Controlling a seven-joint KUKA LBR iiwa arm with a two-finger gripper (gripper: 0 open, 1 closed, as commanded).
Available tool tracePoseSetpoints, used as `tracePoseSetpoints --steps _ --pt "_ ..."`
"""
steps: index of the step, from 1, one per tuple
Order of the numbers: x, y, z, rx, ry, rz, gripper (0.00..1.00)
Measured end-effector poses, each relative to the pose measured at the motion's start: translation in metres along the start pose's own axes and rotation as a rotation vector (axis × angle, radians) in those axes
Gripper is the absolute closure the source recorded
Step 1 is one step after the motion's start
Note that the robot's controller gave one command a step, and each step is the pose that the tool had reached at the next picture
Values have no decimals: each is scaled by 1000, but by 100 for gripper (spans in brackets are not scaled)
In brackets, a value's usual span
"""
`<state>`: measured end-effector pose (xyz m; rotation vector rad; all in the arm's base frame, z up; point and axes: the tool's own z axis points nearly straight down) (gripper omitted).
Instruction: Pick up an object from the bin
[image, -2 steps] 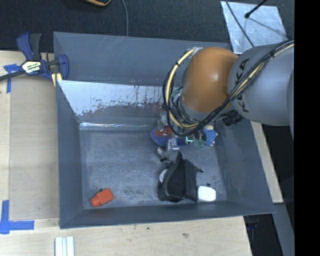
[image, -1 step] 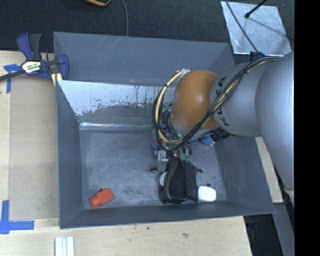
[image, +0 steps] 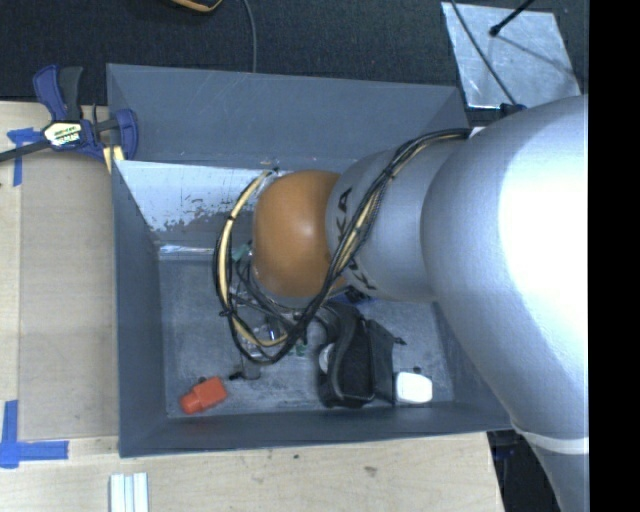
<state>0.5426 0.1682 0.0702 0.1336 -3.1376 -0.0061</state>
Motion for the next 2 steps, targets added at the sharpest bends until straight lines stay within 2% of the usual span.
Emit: tracePoseSetpoints --steps 1,2 --pt "52 57 -30 2 0 -187 0" --pt "50 70 0 5 -1 -740 0"
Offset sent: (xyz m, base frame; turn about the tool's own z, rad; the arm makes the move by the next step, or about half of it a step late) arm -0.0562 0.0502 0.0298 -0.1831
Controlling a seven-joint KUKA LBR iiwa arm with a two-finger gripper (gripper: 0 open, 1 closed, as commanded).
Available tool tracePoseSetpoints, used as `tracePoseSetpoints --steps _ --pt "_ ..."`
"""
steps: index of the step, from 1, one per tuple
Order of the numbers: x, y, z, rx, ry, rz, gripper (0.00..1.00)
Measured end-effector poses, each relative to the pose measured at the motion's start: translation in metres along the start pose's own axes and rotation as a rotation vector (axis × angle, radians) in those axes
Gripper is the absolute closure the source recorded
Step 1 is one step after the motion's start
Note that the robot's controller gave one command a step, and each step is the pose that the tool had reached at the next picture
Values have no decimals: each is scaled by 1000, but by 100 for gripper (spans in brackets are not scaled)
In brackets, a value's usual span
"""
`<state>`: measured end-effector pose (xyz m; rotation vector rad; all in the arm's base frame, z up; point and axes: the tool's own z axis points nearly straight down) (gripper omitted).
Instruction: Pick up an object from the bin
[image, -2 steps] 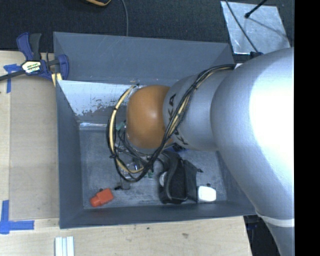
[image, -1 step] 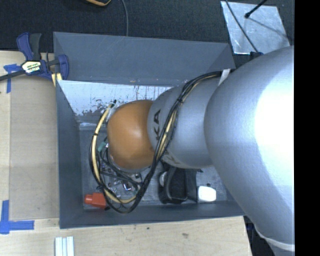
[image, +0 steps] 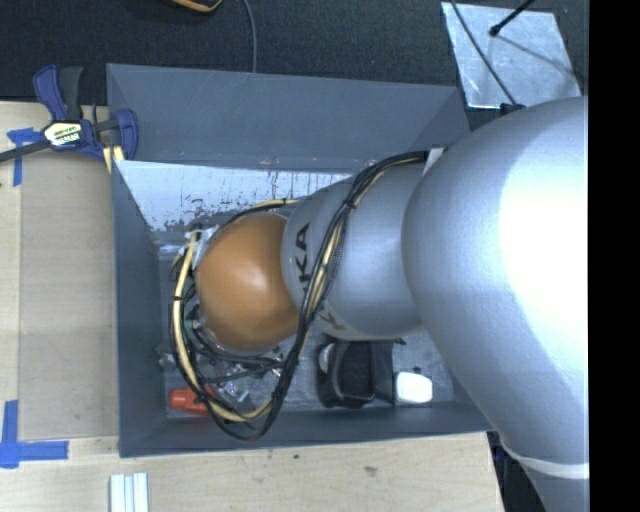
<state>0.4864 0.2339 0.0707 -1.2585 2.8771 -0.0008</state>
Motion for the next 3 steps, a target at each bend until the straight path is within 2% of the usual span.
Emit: tracePoseSetpoints --steps 1,2,3 --pt "-2 1 0 3 0 -418 0" --pt "-4 4 0 0 -3 -417 100" --pt "-6 2 -76 4 -8 -414 100"
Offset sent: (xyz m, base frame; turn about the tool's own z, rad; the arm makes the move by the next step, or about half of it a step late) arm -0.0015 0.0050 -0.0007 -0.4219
